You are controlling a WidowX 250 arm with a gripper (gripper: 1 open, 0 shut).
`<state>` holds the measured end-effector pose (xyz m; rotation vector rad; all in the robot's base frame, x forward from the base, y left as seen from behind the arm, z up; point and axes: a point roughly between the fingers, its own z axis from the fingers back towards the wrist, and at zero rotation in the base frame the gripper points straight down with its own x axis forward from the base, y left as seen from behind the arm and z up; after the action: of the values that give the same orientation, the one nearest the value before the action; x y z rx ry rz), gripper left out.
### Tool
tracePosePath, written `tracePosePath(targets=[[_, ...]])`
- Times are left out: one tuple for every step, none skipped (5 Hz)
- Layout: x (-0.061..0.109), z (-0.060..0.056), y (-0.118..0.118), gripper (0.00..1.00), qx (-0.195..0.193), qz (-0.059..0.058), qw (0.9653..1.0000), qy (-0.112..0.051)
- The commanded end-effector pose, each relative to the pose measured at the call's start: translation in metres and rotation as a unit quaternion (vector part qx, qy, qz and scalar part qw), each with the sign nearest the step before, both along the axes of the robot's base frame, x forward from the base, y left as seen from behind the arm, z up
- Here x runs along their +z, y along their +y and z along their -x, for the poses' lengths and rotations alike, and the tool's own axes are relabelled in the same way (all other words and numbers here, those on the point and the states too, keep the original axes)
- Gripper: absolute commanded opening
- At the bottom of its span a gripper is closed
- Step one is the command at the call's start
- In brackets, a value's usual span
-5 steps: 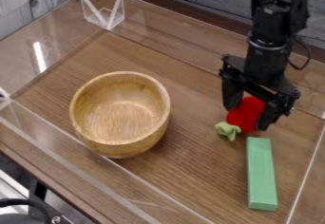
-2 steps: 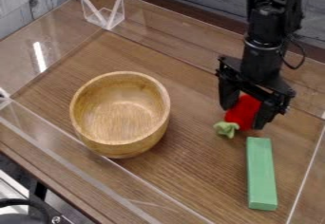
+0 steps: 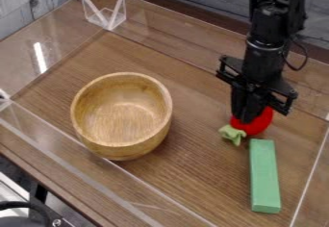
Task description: Move the red fruit to the left side of the table
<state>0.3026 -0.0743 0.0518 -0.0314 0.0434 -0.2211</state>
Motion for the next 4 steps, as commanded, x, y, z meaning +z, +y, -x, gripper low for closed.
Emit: tracePosePath(targets=[[0.053,-0.011,0.009,0.0,0.02,0.0,0.9975,-0.068],[0.086,-0.009,0.041,0.0,0.062,-0.013,0.9938,-0.092],[0.097,0.0,0.086,0.0,0.118,-0.029,0.9884,-0.091],[0.1,0.009,0.131,0.0,0.162,-0.045,0.9823,-0.083]])
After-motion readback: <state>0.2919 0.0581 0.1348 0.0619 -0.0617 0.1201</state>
